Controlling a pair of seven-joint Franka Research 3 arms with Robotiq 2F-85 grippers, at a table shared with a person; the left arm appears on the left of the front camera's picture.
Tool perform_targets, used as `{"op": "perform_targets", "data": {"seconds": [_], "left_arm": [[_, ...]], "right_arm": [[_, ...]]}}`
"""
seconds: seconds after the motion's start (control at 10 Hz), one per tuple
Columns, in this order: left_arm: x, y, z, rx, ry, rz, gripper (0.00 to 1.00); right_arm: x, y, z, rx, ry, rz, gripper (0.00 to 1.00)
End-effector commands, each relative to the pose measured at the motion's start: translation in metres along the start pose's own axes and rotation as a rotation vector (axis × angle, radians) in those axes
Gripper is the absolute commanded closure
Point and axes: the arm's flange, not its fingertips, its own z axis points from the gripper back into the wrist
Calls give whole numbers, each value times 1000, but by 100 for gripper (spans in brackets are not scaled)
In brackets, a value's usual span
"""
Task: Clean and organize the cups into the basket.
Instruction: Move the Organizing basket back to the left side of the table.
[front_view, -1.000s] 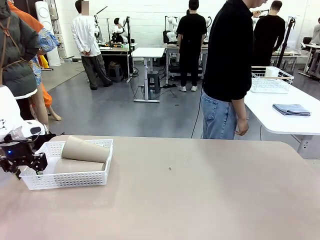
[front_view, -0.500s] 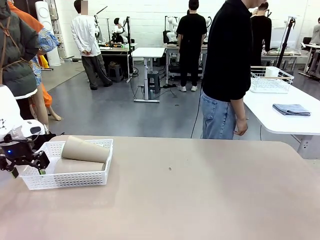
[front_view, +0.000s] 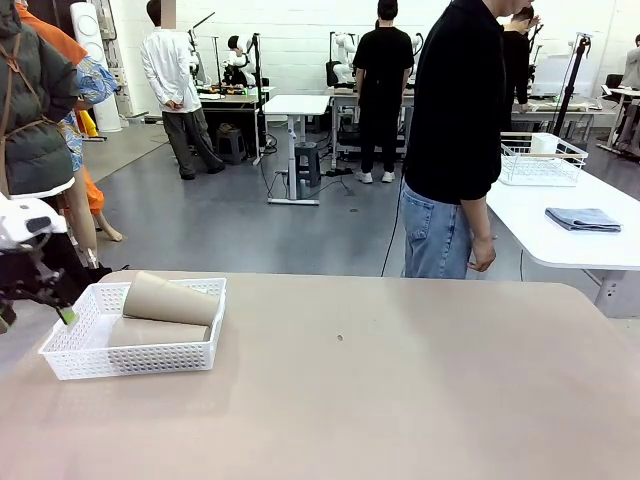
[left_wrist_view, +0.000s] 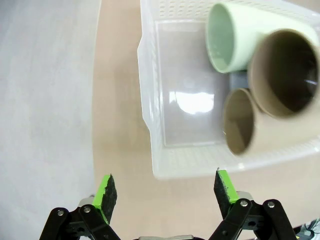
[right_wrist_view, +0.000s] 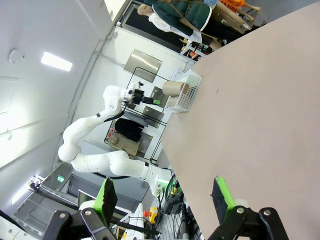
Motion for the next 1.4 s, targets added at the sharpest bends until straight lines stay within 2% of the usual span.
{"op": "perform_targets", "data": {"seconds": [0.0,0.3,0.5,0.6,0.7,1.2,1.3], "left_arm": [[-54,-7,40,-34,-55,-64,0],[-117,-14,52,-23,-90,-202,0],[-127,-12,45,-13,-72,-210,0],[-117,-12,38,45,-127,-119,0],[-54,-12,109,-20,-71,-191,0],[-53,-12,109,-10,-79,-185,0],[-36,8,109,-174,-62,-131,0]], "right_arm": [[0,1,0,-2,-1,2,0],[0,1,0,-2,-1,2,0],[0,1,0,-2,-1,2,0],[0,1,0,-2,-1,2,0],[0,1,0,-2,-1,2,0],[0,1,0,-2,-1,2,0],[0,1,0,-2,-1,2,0]]}}
